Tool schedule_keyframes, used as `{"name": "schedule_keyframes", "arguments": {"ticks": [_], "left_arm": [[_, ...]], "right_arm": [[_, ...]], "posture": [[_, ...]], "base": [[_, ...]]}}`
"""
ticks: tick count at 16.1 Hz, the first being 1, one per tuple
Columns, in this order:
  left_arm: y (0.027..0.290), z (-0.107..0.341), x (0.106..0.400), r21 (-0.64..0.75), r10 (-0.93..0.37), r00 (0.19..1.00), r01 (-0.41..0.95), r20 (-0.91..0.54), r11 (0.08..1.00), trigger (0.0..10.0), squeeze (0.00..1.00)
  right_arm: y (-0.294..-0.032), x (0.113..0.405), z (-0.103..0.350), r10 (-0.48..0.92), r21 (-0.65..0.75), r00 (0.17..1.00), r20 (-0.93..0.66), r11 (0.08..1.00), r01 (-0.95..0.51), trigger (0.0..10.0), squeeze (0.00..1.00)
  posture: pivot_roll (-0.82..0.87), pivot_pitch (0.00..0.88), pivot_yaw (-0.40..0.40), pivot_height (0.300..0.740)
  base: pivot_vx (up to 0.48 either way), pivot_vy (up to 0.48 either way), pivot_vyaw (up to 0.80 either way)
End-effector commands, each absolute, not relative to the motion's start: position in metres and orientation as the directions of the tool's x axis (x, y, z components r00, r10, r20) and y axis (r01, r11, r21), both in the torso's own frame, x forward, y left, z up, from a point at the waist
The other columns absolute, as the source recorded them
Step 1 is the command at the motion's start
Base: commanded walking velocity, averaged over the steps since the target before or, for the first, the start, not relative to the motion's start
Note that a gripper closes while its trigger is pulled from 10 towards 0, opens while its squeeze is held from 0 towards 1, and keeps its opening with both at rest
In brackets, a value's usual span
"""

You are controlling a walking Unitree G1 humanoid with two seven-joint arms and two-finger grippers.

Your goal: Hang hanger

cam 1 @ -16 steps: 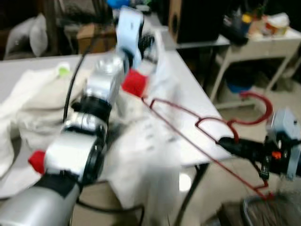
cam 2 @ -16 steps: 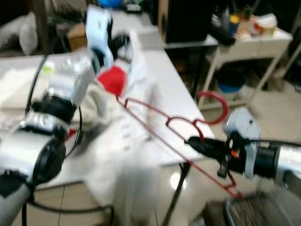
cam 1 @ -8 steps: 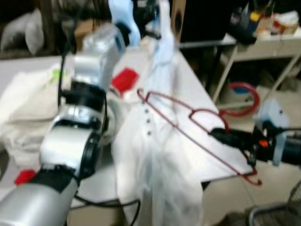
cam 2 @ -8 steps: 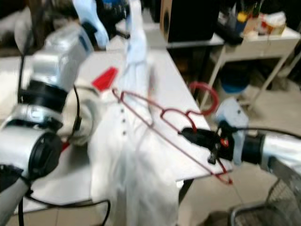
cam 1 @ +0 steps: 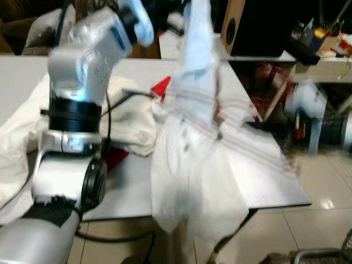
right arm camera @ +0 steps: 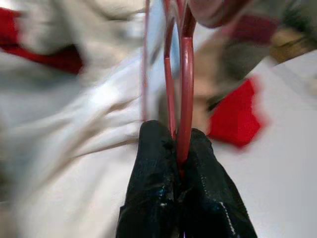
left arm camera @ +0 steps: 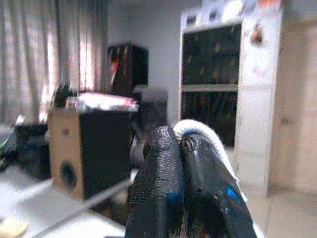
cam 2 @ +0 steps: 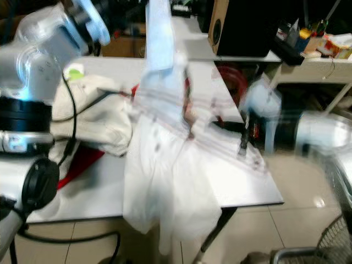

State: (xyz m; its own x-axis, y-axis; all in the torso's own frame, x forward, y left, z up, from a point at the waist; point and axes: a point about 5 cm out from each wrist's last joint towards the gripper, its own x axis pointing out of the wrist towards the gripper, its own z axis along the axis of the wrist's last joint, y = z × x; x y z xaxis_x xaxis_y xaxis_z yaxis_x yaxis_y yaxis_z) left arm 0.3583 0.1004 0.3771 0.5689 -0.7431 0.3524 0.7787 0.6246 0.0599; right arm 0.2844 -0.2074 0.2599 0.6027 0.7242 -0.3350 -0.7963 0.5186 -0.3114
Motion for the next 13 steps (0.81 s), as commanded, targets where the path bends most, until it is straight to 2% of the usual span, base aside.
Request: {"name": "schedule_keyframes", "arguments": {"ticks": [1, 3, 4, 5, 6, 7, 8, 9, 11, 12, 13], "left_arm": [[0.102, 0.417, 0.348, 0.087, -0.709, 0.501, 0.784, 0.496, 0.614, 10.0, 0.00], [0.109, 0.444, 0.343, 0.071, -0.655, 0.463, 0.783, 0.597, 0.618, 10.0, 0.00], [0.120, 0.473, 0.333, 0.073, -0.583, 0.407, 0.774, 0.703, 0.629, 10.0, 0.00], [0.129, 0.491, 0.326, 0.073, -0.529, 0.370, 0.766, 0.764, 0.639, 10.0, 0.00], [0.134, 0.497, 0.323, 0.081, -0.508, 0.355, 0.754, 0.785, 0.652, 10.0, 0.00], [0.134, 0.493, 0.323, 0.107, -0.526, 0.370, 0.733, 0.765, 0.672, 10.0, 0.00], [0.130, 0.488, 0.325, 0.117, -0.542, 0.378, 0.731, 0.751, 0.672, 10.0, 0.00], [0.111, 0.458, 0.336, 0.127, -0.607, 0.443, 0.731, 0.660, 0.671, 10.0, 0.00], [0.086, 0.408, 0.356, 0.122, -0.675, 0.563, 0.719, 0.477, 0.685, 10.0, 0.00], [0.082, 0.400, 0.359, 0.127, -0.683, 0.576, 0.716, 0.450, 0.687, 10.0, 0.00], [0.061, 0.361, 0.369, 0.142, -0.707, 0.619, 0.710, 0.342, 0.690, 10.0, 0.00]], "right_arm": [[-0.223, 0.309, 0.279, 0.627, -0.446, 0.728, -0.277, 0.587, -0.675, 10.0, 0.00], [-0.232, 0.337, 0.316, 0.525, -0.538, 0.843, -0.119, 0.680, -0.499, 10.0, 0.00], [-0.242, 0.356, 0.369, 0.368, -0.601, 0.919, 0.142, 0.770, -0.216, 10.0, 0.00], [-0.240, 0.360, 0.398, 0.346, -0.573, 0.893, 0.287, 0.809, -0.130, 10.0, 0.00], [-0.233, 0.363, 0.400, 0.417, -0.544, 0.856, 0.304, 0.814, -0.204, 10.0, 0.00], [-0.223, 0.369, 0.374, 0.498, -0.566, 0.845, 0.197, 0.761, -0.316, 10.0, 0.00], [-0.220, 0.371, 0.361, 0.526, -0.582, 0.837, 0.150, 0.732, -0.356, 10.0, 0.00], [-0.211, 0.370, 0.308, 0.615, -0.549, 0.789, -0.001, 0.659, -0.514, 10.0, 0.00], [-0.208, 0.354, 0.243, 0.662, -0.470, 0.732, -0.161, 0.601, -0.647, 10.0, 0.00], [-0.209, 0.351, 0.235, 0.670, -0.462, 0.720, -0.181, 0.589, -0.663, 10.0, 0.00], [-0.212, 0.336, 0.210, 0.685, -0.425, 0.681, -0.259, 0.552, -0.717, 10.0, 0.00]], "posture": [[-0.03, 0.000, -0.039, 0.740], [-0.02, 0.000, -0.043, 0.740], [-0.02, 0.000, -0.041, 0.740], [-0.03, 0.000, -0.038, 0.740], [-0.03, 0.000, -0.036, 0.740], [-0.03, 0.000, -0.035, 0.740], [-0.03, 0.000, -0.034, 0.740], [-0.03, 0.000, -0.033, 0.740], [-0.03, 0.000, -0.024, 0.740], [-0.03, 0.000, -0.020, 0.740], [-0.04, 0.000, -0.012, 0.740]], "base": [[0.000, 0.000, 0.00], [0.000, 0.000, 0.00], [0.000, 0.000, 0.00], [0.000, 0.000, 0.00], [0.000, 0.000, 0.00], [0.000, 0.000, 0.00], [0.000, 0.000, 0.00], [0.000, 0.000, 0.00], [0.000, 0.000, 0.00], [0.000, 0.000, 0.00], [0.000, 0.000, 0.00]]}}
